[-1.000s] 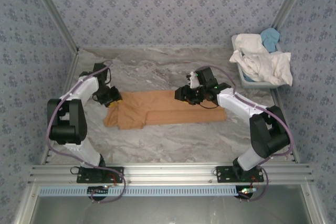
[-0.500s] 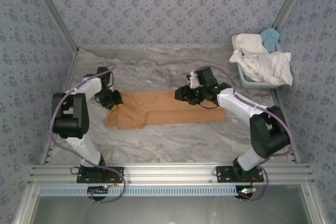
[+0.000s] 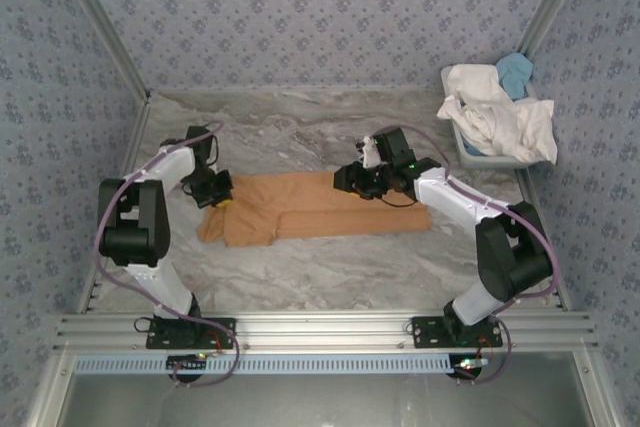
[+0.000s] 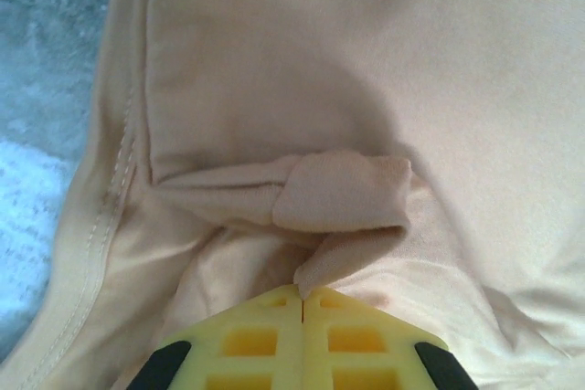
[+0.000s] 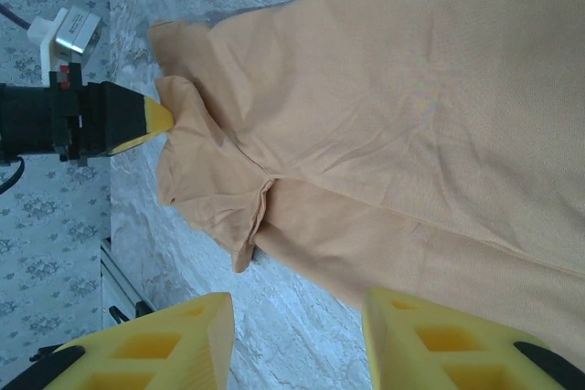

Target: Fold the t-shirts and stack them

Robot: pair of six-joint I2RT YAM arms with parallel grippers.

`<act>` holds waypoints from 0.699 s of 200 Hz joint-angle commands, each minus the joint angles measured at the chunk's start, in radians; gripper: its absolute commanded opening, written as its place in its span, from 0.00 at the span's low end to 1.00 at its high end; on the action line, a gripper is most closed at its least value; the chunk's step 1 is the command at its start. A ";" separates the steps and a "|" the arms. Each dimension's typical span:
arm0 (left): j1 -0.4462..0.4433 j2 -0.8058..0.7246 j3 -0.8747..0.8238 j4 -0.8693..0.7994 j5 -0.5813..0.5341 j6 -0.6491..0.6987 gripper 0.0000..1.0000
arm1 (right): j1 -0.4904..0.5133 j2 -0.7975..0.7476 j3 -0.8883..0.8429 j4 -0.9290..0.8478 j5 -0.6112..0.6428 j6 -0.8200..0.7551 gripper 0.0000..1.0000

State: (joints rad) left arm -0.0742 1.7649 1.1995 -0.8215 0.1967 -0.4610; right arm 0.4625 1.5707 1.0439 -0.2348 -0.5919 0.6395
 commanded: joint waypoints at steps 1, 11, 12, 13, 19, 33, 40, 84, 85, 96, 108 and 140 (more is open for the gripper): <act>-0.005 -0.045 0.054 -0.118 -0.004 -0.020 0.00 | -0.005 -0.016 -0.007 -0.003 -0.017 0.006 0.43; -0.004 -0.041 0.078 -0.150 -0.004 -0.021 0.00 | -0.005 -0.017 -0.006 -0.003 -0.018 0.006 0.43; -0.005 -0.041 0.081 -0.154 -0.004 -0.021 0.00 | -0.005 -0.016 -0.006 -0.003 -0.018 0.006 0.43; -0.004 -0.041 0.084 -0.157 -0.004 -0.022 0.00 | -0.005 -0.016 -0.004 -0.003 -0.018 0.006 0.43; -0.005 -0.036 0.101 -0.181 -0.007 -0.022 0.00 | -0.007 -0.015 -0.004 -0.004 -0.020 0.006 0.43; -0.005 -0.016 0.147 -0.235 -0.007 -0.021 0.00 | -0.006 -0.015 -0.003 -0.006 -0.019 0.005 0.43; -0.006 -0.005 0.171 -0.259 -0.009 -0.020 0.00 | -0.007 -0.017 -0.003 -0.006 -0.019 0.006 0.43; -0.011 0.091 0.336 -0.424 -0.002 -0.006 0.00 | -0.010 -0.022 -0.010 -0.011 -0.020 0.004 0.43; -0.011 0.094 0.341 -0.427 -0.003 -0.005 0.00 | -0.009 -0.022 -0.010 -0.011 -0.019 0.004 0.43; -0.011 0.118 0.377 -0.451 -0.005 0.002 0.00 | -0.010 -0.023 -0.012 -0.011 -0.019 0.005 0.43; -0.011 0.146 0.420 -0.470 -0.007 0.008 0.00 | -0.009 -0.026 -0.013 -0.009 -0.020 0.005 0.43; -0.011 0.215 0.518 -0.507 -0.020 0.018 0.00 | -0.011 -0.026 -0.018 -0.006 -0.019 0.006 0.43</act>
State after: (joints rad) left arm -0.0811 1.9392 1.6375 -1.2396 0.1940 -0.4633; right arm 0.4576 1.5703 1.0431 -0.2348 -0.5919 0.6395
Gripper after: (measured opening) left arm 0.041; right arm 0.433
